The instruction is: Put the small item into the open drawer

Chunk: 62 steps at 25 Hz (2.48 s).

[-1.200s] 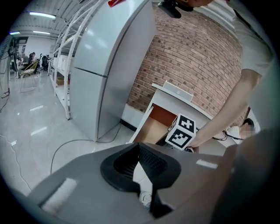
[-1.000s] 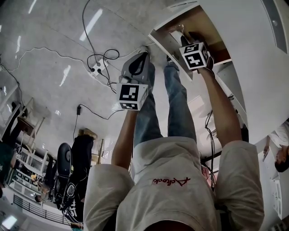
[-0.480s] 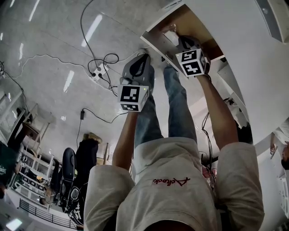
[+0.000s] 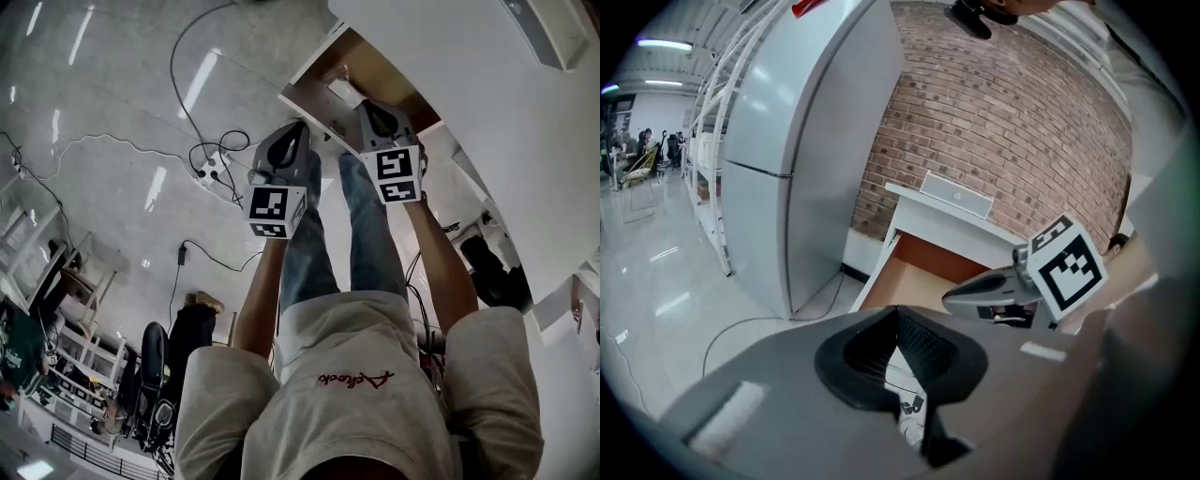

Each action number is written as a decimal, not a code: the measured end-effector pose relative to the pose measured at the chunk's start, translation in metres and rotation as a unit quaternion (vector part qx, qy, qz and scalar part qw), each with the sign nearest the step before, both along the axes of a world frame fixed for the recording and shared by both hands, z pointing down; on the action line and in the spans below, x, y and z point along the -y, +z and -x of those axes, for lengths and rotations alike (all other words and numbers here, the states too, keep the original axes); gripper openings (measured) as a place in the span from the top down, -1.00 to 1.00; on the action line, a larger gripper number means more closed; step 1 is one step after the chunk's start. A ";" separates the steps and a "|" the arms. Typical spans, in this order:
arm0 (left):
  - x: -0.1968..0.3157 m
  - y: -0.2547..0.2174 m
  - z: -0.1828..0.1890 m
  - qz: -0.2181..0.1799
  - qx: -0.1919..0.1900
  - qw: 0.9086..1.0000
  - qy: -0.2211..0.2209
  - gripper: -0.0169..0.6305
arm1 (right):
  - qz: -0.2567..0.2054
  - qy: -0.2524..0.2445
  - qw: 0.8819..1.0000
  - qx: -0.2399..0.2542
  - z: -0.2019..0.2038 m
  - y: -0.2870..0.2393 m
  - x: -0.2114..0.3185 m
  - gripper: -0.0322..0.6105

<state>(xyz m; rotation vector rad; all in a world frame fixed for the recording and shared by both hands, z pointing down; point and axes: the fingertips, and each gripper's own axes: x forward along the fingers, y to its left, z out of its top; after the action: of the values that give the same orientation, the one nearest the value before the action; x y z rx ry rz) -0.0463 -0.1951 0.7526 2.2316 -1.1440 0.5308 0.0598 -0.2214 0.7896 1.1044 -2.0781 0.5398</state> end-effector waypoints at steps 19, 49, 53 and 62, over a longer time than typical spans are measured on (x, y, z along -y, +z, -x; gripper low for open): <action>-0.010 -0.040 -0.027 -0.022 0.018 1.000 0.008 0.92 | -0.097 0.068 0.990 0.078 -0.033 -0.102 -0.028 0.86; 0.063 -0.310 -0.027 -0.208 -0.031 0.976 -0.050 0.92 | -0.232 0.031 0.964 0.127 -0.043 -0.343 0.034 0.86; 0.048 -0.327 -0.025 -0.209 -0.034 0.976 -0.052 0.92 | -0.234 0.032 0.964 0.120 -0.048 -0.360 0.024 0.86; 0.069 -0.370 -0.014 -0.242 -0.040 0.968 -0.049 0.92 | -0.270 0.046 0.956 0.107 -0.063 -0.396 0.047 0.86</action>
<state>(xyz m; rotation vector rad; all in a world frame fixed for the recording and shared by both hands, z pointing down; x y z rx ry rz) -0.0322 -0.2640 0.3822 2.5526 -1.4520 0.1238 0.1229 -0.2685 0.3936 1.5101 -2.4528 0.1302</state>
